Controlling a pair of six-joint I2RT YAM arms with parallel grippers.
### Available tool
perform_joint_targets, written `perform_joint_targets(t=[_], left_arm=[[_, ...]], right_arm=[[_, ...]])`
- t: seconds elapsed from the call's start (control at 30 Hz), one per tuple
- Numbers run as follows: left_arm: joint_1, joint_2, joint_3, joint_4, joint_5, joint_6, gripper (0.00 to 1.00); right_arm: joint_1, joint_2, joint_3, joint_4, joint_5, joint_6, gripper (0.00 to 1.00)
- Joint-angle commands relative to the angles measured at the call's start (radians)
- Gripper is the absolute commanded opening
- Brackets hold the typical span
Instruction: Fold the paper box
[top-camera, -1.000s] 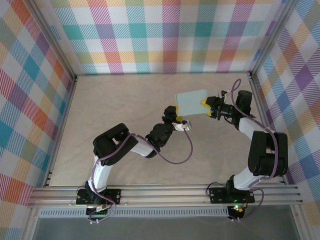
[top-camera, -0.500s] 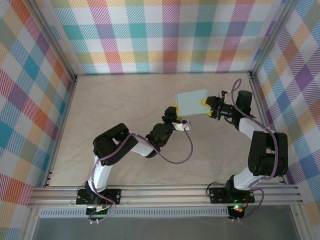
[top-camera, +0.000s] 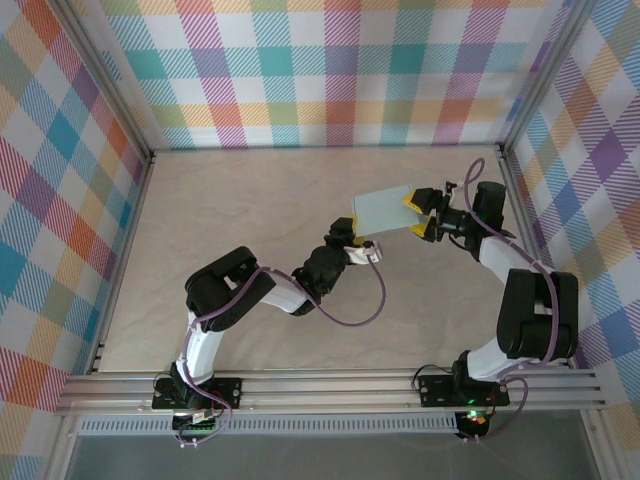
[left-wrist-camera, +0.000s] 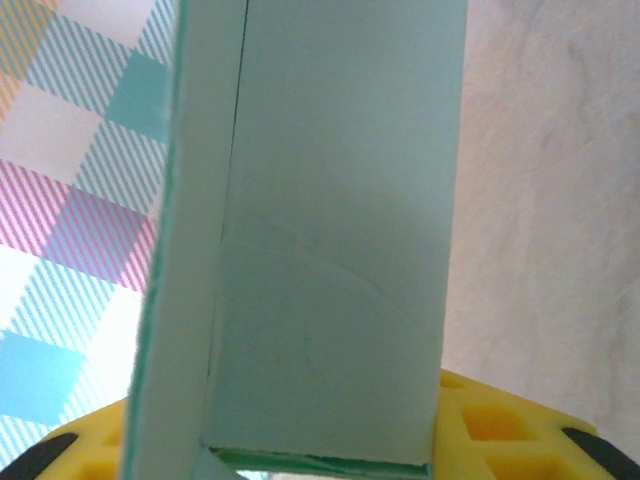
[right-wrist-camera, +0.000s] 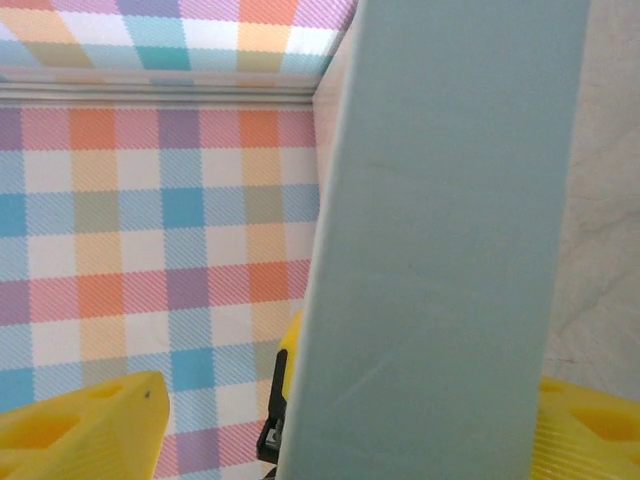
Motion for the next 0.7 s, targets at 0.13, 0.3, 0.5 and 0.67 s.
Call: perform_joint_targets(t=[0.13, 0.3, 0.5, 0.67], left_arm=[[-0.001, -0.137, 0.003, -0.366, 0.089, -0.235, 0.39], [0.029, -0.218, 0.036, -0.679, 0.248, -0.410, 0.39], [0.082, -0.315, 0.062, -0.955, 0.425, -0.498, 0.38], [0.148, -0.352, 0.141, -1.231, 0.598, -0.493, 0.39]], right_arm=[[-0.039, -0.058, 0.011, -0.141, 0.150, -0.122, 0.83], [-0.061, -0.109, 0.006, -0.201, 0.212, -0.199, 0.84], [-0.065, -0.188, 0.013, -0.333, 0.298, -0.393, 0.83], [-0.056, -0.291, -0.004, -0.493, 0.399, -0.557, 0.82]])
